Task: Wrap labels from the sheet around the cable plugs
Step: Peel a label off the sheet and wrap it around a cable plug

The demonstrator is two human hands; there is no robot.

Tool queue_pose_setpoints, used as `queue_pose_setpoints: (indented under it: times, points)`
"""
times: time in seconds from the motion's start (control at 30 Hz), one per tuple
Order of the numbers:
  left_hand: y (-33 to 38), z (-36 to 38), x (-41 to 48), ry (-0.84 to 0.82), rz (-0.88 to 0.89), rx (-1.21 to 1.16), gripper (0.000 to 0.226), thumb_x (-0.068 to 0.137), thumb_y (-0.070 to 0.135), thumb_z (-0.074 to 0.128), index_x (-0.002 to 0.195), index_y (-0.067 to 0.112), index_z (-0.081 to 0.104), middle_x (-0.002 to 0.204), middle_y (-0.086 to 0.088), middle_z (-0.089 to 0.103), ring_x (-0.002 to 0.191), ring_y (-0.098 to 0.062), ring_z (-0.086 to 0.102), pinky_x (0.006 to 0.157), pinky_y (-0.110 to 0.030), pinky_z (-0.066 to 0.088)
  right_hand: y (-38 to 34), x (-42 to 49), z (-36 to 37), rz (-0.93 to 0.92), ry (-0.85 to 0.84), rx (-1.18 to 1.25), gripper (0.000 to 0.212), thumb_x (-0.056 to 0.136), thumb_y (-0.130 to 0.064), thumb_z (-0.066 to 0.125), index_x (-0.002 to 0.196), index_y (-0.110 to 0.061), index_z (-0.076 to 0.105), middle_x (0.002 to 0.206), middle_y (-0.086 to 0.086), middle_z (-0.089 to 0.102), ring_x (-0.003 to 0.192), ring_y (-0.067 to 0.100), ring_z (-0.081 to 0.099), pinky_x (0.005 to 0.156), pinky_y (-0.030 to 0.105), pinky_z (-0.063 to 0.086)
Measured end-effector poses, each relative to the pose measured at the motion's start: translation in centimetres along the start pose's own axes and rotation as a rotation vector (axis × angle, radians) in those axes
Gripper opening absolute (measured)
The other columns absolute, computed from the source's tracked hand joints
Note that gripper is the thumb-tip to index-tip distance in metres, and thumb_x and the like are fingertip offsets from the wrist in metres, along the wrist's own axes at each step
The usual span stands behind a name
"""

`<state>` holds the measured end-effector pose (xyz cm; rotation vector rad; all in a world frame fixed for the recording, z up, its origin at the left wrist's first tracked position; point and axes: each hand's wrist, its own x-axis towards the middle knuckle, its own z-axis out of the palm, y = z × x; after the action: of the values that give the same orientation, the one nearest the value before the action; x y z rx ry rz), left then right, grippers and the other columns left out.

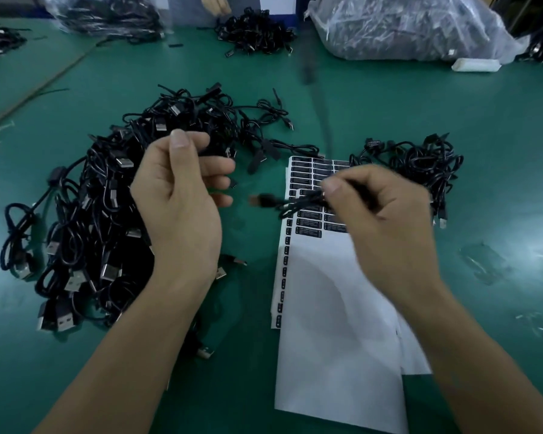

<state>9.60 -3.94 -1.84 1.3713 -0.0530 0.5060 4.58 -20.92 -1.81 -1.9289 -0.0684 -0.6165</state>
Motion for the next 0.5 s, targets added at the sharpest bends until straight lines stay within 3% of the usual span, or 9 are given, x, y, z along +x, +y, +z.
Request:
queue_pose_setpoints:
  times: [0.17, 0.23, 0.27, 0.33, 0.4, 0.5]
  points:
    - [-0.8, -0.1, -0.1, -0.032, 0.036, 0.197, 0.032, 0.108, 0.022, 0.043, 0.084, 0.023, 0.065, 0.065, 0.013, 0.065, 0.059, -0.001, 0.056, 0.055, -0.016, 0.042, 1.1, 3.9, -5.0, 0.174, 0.282, -0.298, 0.021, 0.087, -0.039, 0.062, 0.069, -0.029, 0.065, 0.057, -0.019, 0.063, 0.058, 0.008, 0.058, 0.065, 0.027, 0.047]
    - [-0.9, -0.2, 0.1, -0.067, 0.026, 0.277, 0.031, 0.107, 0.023, 0.045, 0.084, 0.024, 0.065, 0.065, 0.013, 0.066, 0.056, -0.004, 0.051, 0.051, -0.017, 0.041, 1.8, 5.2, -6.5, 0.250, 0.284, -0.408, 0.023, 0.086, -0.035, 0.060, 0.068, -0.022, 0.066, 0.061, -0.011, 0.064, 0.062, 0.019, 0.062, 0.065, 0.028, 0.047]
    - [-1.0, -0.3, 0.2, -0.099, 0.011, 0.327, 0.031, 0.107, 0.024, 0.046, 0.084, 0.025, 0.066, 0.067, 0.014, 0.067, 0.055, -0.007, 0.050, 0.050, -0.018, 0.040, 2.3, 5.7, -7.0, 0.280, 0.276, -0.461, 0.025, 0.086, -0.031, 0.060, 0.070, -0.014, 0.069, 0.064, 0.001, 0.067, 0.062, 0.026, 0.061, 0.063, 0.027, 0.046]
    - [-0.9, -0.6, 0.5, -0.192, -0.032, 0.434, 0.027, 0.104, 0.024, 0.050, 0.083, 0.027, 0.067, 0.071, 0.019, 0.069, 0.055, -0.009, 0.050, 0.048, -0.018, 0.041, 3.2, 6.4, -7.9, 0.344, 0.243, -0.530, 0.029, 0.085, -0.024, 0.057, 0.079, 0.002, 0.068, 0.067, 0.021, 0.063, 0.057, 0.028, 0.046, 0.056, 0.027, 0.040]
    - [-0.6, -0.9, 0.9, -0.325, -0.072, 0.576, 0.023, 0.100, 0.025, 0.056, 0.081, 0.031, 0.068, 0.072, 0.018, 0.070, 0.050, -0.004, 0.052, 0.047, -0.018, 0.043, 3.6, 6.9, -8.3, 0.429, 0.203, -0.555, 0.034, 0.084, -0.024, 0.056, 0.082, 0.009, 0.064, 0.064, 0.014, 0.052, 0.058, 0.022, 0.036, 0.052, 0.028, 0.035]
    - [0.1, -1.5, 1.5, -0.550, -0.110, 0.886, 0.019, 0.097, 0.030, 0.058, 0.084, 0.035, 0.070, 0.077, 0.015, 0.069, 0.058, 0.000, 0.059, 0.059, -0.026, 0.052, 3.4, 7.4, -8.3, 0.504, 0.165, -0.583, 0.038, 0.088, -0.026, 0.054, 0.058, -0.003, 0.046, 0.055, 0.006, 0.039, 0.054, 0.021, 0.025, 0.044, 0.024, 0.025]
